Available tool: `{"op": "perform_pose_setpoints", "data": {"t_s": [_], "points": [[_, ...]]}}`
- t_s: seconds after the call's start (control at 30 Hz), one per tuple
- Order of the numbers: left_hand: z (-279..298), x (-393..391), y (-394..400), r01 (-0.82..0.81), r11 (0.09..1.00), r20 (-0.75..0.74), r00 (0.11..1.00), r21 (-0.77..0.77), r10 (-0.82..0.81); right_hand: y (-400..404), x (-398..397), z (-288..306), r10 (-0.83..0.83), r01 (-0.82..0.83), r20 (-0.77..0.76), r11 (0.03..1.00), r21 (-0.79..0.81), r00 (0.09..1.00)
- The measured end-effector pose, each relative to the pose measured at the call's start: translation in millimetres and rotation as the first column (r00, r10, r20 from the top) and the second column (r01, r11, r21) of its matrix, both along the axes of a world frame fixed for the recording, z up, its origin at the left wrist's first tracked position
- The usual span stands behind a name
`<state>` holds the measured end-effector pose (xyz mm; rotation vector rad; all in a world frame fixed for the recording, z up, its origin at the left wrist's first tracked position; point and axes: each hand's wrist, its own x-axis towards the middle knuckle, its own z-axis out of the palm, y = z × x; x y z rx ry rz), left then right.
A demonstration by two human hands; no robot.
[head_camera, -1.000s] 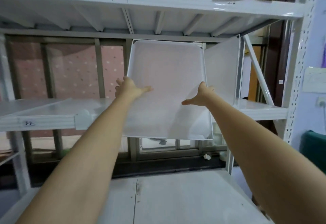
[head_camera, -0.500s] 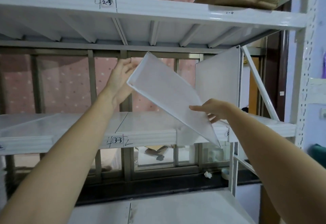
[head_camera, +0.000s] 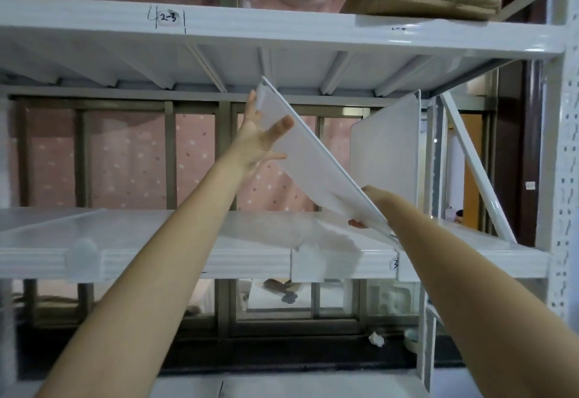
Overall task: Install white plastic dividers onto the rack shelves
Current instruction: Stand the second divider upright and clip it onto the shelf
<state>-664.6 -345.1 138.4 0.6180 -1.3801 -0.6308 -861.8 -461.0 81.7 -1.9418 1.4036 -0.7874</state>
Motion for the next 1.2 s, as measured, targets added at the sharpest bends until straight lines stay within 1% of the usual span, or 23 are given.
{"op": "perform_pose_setpoints", "data": {"t_s": [0.03, 0.07, 0.17, 0.27, 0.3, 0.37, 0.5, 0.57, 0.67, 0.77, 0.87, 1.07, 1.13, 1.2], "points": [[2, -7, 0, -0.077, 0.997, 0.011, 0.997, 0.019, 0.077, -4, -2, -1, 0.007, -0.008, -0.031, 1.0, -0.025, 0.999], [3, -8, -7, -0.117, 0.993, 0.008, 0.993, -0.003, 0.117, -2, 0, -2, -0.002, 0.0, -0.035, 0.999, -0.043, 0.999], [5, -23, -12, -0.149, 0.989, -0.026, 0.989, -0.007, 0.148, -10, 2, -7, 0.041, -0.044, -0.04, 0.997, -0.066, 0.998], [5, -23, -22, -0.115, 0.993, -0.077, 0.991, -0.015, 0.114, -18, 3, -14, 0.101, -0.101, -0.008, 0.994, -0.036, 0.995], [5, -21, -24, -0.086, 0.996, -0.079, 0.993, -0.012, 0.084, -21, 5, -16, 0.119, -0.119, 0.059, 0.993, -0.008, 0.991], [6, -17, -30, -0.065, 0.998, -0.085, 0.994, -0.024, 0.062, -27, 8, -18, 0.165, -0.17, 0.143, 0.985, 0.028, 0.976], [3, -13, -43, -0.067, 0.997, -0.05, 0.997, -0.042, 0.065, -38, 10, -17, 0.292, -0.305, 0.125, 0.948, 0.095, 0.948], [-3, -13, -47, -0.057, 0.997, -0.022, 0.998, -0.044, 0.056, -38, 10, -16, 0.347, -0.357, 0.105, 0.928, 0.103, 0.932], [-10, -12, -56, -0.04, 0.998, -0.048, 0.998, -0.055, 0.037, -31, 12, -11, 0.442, -0.448, 0.096, 0.893, 0.046, 0.892], [-11, -9, -65, -0.047, 0.998, -0.096, 0.994, -0.046, 0.042, -35, 11, -10, 0.488, -0.489, 0.1, 0.872, -0.018, 0.867], [-7, -5, -67, 0.008, 0.999, -0.101, 0.995, -0.039, -0.012, -38, 5, -11, 0.541, -0.536, 0.102, 0.841, -0.076, 0.835], [6, 2, -72, -0.009, 1.0, -0.044, 0.999, -0.015, 0.008, -24, 3, -11, 0.666, -0.657, 0.003, 0.737, -0.158, 0.746], [12, 3, -73, 0.037, 0.999, 0.006, 0.999, -0.012, -0.037, -21, 9, -12, 0.659, -0.655, -0.046, 0.734, -0.182, 0.751], [19, 3, -73, 0.064, 0.998, 0.065, 0.996, -0.008, -0.064, -20, 14, -11, 0.647, -0.641, -0.046, 0.741, -0.199, 0.762]]}}
